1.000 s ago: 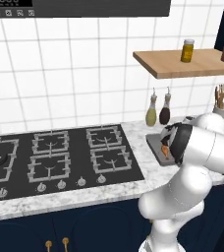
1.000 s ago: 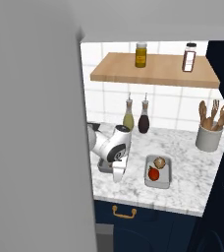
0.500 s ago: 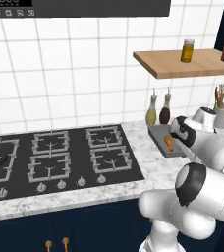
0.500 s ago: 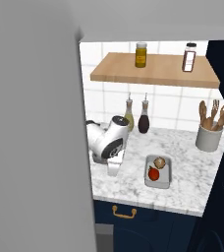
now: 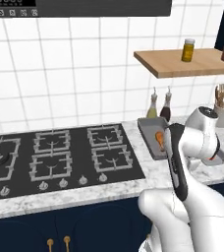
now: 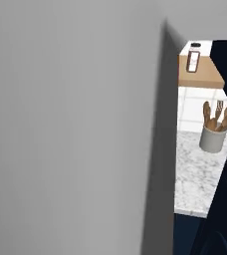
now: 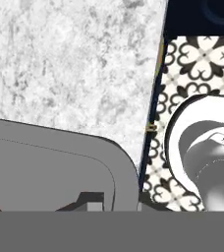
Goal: Take the meat container that has the chicken drumstick and place it on the second highest rack of the freezer. Then take the vegetable container that has the tomato and mushroom and place it on the highest rack of the freezer.
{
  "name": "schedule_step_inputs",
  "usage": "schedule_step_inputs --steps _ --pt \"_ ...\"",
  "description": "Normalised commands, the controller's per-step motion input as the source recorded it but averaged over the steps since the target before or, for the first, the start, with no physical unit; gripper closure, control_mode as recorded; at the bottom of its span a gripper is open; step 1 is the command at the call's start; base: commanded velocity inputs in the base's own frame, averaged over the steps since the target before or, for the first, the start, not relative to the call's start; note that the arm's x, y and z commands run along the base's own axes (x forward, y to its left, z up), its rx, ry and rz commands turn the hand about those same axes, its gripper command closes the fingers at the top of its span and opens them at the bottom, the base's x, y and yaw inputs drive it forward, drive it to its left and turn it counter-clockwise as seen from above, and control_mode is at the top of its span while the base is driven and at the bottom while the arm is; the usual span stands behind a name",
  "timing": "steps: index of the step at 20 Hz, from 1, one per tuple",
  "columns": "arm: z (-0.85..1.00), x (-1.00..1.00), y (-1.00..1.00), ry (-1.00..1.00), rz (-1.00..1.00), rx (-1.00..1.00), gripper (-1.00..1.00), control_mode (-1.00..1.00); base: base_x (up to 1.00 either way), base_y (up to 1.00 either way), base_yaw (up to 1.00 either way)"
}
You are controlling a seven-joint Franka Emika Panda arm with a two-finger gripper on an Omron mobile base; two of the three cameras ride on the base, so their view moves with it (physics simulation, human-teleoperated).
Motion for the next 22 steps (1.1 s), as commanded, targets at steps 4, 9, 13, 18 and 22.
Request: schedule_step_inputs --steps 4,9,13,18,22 --pt "0.00 0.00 0.00 0.00 0.00 0.00 1.00 1.00 -0.99 0.91 -0.31" --pt "0.00 0.00 0.00 0.00 0.00 0.00 1.00 1.00 -0.79 0.34 -0.84" --pt "0.00 0.00 0.00 0.00 0.00 0.00 1.00 1.00 -0.39 0.18 -0.97" --pt "0.00 0.00 0.00 0.00 0.00 0.00 1.00 1.00 -0.61 0.69 -0.74" --pt "0.00 0.00 0.00 0.00 0.00 0.00 1.00 1.00 -0.50 0.70 -0.77"
